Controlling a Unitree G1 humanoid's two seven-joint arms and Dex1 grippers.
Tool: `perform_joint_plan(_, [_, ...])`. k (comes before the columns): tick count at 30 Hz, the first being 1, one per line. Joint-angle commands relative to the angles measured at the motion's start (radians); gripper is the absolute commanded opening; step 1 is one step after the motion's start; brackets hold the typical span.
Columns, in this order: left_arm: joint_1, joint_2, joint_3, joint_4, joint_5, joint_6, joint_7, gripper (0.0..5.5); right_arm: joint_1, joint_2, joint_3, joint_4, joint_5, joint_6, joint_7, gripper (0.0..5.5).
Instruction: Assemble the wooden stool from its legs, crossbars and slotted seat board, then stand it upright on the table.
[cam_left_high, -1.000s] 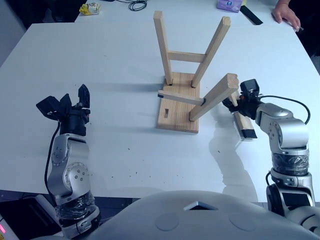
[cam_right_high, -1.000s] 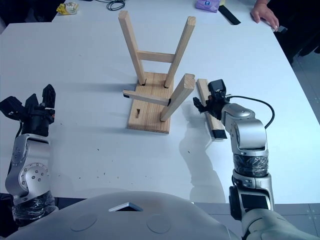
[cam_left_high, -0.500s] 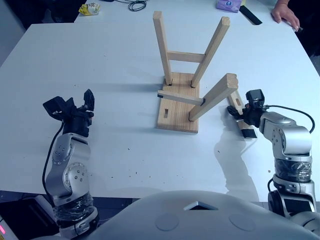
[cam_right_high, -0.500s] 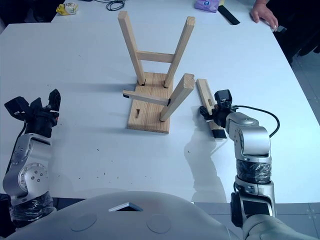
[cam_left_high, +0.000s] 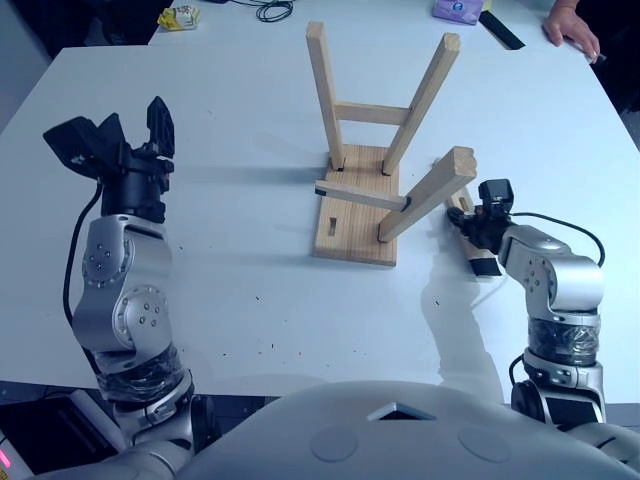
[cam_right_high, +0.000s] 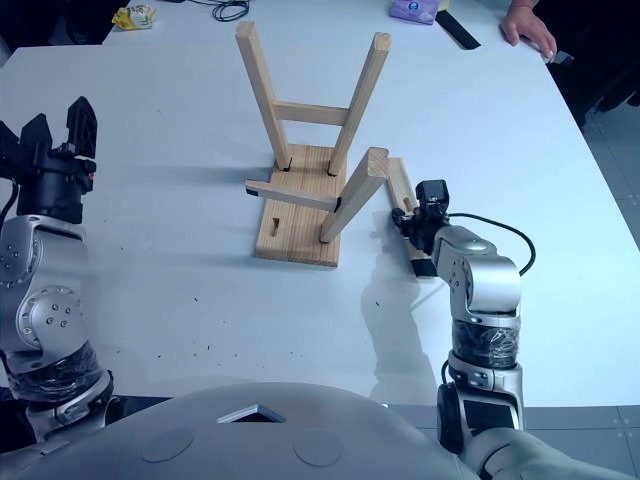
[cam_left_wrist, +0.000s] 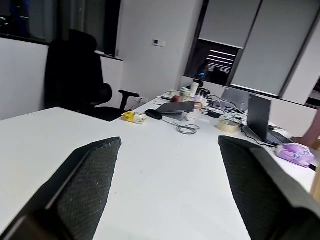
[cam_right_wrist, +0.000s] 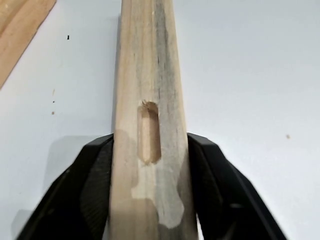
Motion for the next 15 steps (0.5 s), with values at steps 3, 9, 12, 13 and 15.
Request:
perform_joint_plan(3, [-0.051,0.032,-0.005,0.028,0.000,0.029,-0.020,3.60,0.055,0.006,0.009,0.065,-0.029,-0.089,-0.031,2.06])
perform_joint_plan(9, [-0.098,0.025,-0.005,0.033,-0.020,0.010,-0.045,3.60,0.004,-0.027,0.039,0.069,-0.043,-0.227,-0.007,2.06])
perform_joint_plan(12, [-0.136,0.019,0.012,0.043,-0.075,0.007,-0.071,3.60,-0.119,-0.015,-0.036,0.076,0.031,-0.309,0.033,2.06])
perform_joint_plan(13, [-0.155,0.020,0.018,0.046,-0.111,0.007,-0.089,3.60,-0.183,-0.007,-0.084,0.075,0.081,-0.330,0.047,2.06])
perform_joint_plan(15, [-0.188,0.026,0.032,0.052,-0.206,0.016,-0.136,3.60,-0.318,-0.005,-0.192,0.081,0.196,-0.345,0.061,2.06])
